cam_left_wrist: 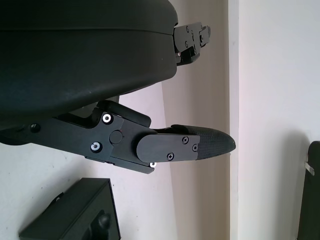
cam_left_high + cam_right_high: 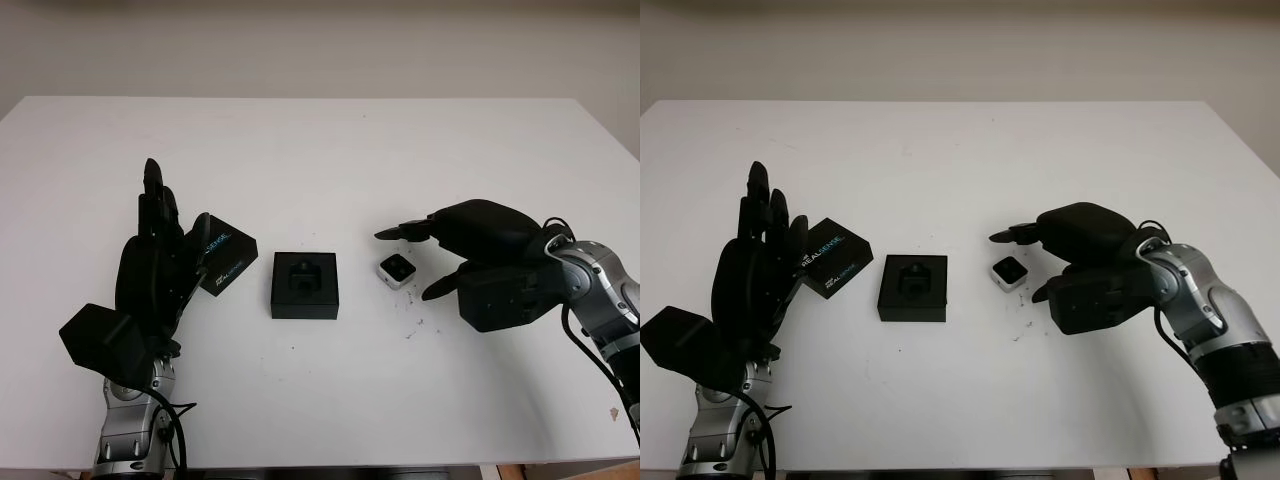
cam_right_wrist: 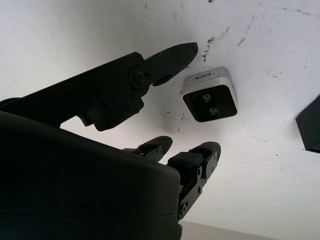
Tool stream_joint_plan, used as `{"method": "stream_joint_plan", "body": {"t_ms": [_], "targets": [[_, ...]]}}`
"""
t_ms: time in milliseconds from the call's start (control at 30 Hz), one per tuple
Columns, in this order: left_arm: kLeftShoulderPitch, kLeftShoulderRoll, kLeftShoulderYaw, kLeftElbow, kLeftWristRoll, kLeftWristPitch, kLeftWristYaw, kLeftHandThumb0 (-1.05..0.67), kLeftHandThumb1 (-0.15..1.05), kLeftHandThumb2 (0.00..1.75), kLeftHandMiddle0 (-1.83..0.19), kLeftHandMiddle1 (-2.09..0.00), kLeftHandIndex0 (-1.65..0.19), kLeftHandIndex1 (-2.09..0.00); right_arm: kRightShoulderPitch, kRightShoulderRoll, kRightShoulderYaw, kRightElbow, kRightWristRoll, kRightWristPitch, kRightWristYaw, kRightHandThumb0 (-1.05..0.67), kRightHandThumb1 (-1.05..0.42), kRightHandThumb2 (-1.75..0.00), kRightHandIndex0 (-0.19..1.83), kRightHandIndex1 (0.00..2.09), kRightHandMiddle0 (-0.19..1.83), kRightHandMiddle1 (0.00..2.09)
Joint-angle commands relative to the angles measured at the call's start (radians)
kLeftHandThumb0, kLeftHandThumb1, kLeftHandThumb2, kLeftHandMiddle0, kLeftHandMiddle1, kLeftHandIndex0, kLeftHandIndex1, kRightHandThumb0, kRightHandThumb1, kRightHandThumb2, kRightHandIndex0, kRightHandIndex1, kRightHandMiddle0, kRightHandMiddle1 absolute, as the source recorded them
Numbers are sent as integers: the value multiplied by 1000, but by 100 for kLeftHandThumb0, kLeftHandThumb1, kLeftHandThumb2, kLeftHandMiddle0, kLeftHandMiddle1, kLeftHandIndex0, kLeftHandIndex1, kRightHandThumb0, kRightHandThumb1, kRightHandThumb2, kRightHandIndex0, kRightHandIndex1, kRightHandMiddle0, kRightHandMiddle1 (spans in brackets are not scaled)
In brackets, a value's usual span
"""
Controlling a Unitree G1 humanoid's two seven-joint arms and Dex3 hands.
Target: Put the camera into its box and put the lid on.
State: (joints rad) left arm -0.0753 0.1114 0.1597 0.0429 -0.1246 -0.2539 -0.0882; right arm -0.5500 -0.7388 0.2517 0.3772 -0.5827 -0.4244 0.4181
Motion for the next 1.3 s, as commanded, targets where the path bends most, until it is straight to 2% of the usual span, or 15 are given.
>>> {"method": "stream_joint_plan", "body": {"t_ms": [0, 67, 167, 500, 833, 1267], "targets": [[3, -1, 0, -21, -2, 0, 0, -59, 105, 38, 13, -5, 16, -5, -25, 3, 9, 13, -6, -14, -11, -39, -85, -5, 30, 50, 39, 28], [4, 0, 0, -20, 1, -1, 1, -59, 105, 38, 13, -5, 16, -5, -30, 4, 14, 24, -8, -23, -19, -40, -85, -5, 13, 85, 28, 53], [4, 2, 0, -22, 1, 1, 0, -59, 105, 38, 13, -6, 16, -5, -38, 7, 20, 48, -7, -45, -39, -41, -86, -6, 7, 102, 17, 77], [3, -1, -1, -29, -1, 6, 2, -59, 105, 38, 12, -5, 16, -5, -59, 25, 27, 124, -6, -79, -74, -41, -87, -5, 5, 119, 9, 107], [7, -3, -2, -35, 1, 9, 4, -59, 105, 37, 12, -6, 15, -6, -76, 31, 48, 169, -32, -88, -99, -41, -89, -5, 2, 137, 9, 114], [16, -4, -3, -48, -1, 17, 3, -59, 105, 37, 12, -5, 16, -5, -95, 41, 79, 231, -44, -129, -127, -40, -90, -6, 4, 140, 12, 117]]}}
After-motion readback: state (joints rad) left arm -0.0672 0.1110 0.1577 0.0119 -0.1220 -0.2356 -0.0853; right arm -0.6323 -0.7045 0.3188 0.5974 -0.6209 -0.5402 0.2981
